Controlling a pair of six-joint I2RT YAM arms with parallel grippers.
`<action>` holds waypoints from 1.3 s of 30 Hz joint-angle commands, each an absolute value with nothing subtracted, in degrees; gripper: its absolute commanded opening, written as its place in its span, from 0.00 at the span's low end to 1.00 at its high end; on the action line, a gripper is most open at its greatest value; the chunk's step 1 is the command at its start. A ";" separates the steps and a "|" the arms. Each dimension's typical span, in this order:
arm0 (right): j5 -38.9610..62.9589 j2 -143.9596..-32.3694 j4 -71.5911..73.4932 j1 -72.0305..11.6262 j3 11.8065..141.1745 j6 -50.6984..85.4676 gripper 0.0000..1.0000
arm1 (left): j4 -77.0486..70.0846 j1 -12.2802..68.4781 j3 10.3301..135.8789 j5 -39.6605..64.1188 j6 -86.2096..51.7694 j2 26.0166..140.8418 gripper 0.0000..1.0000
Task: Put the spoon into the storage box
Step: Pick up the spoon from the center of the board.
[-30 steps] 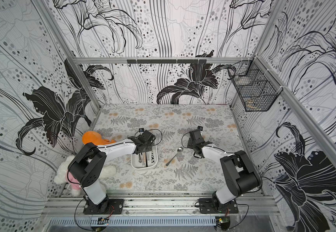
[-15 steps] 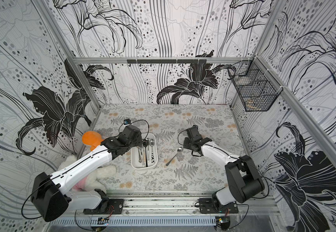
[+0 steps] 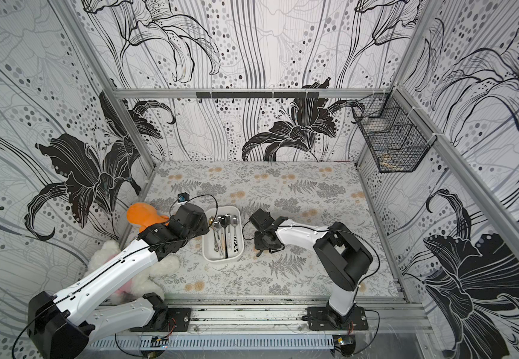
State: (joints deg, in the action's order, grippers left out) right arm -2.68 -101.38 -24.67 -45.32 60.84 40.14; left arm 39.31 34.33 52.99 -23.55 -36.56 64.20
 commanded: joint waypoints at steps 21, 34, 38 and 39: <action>-15.21 -102.03 -33.22 -42.96 57.26 39.84 0.39 | 40.08 33.96 52.40 -25.49 -36.39 64.92 0.58; -7.21 -96.55 -27.30 -34.29 49.78 35.71 0.37 | 39.63 34.08 52.14 -25.04 -36.76 65.16 0.58; -6.18 -98.00 -26.60 -34.34 50.51 34.52 0.36 | 39.59 34.10 51.90 -25.14 -36.73 64.63 0.58; -6.31 -98.40 -26.63 -34.30 50.68 34.21 0.35 | 39.70 34.04 51.93 -25.16 -36.73 64.70 0.58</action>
State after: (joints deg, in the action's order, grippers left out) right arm -9.43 -94.80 -26.04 -34.48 51.70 35.83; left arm 39.99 34.33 52.56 -24.45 -36.60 65.08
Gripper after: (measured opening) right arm 0.355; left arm 0.583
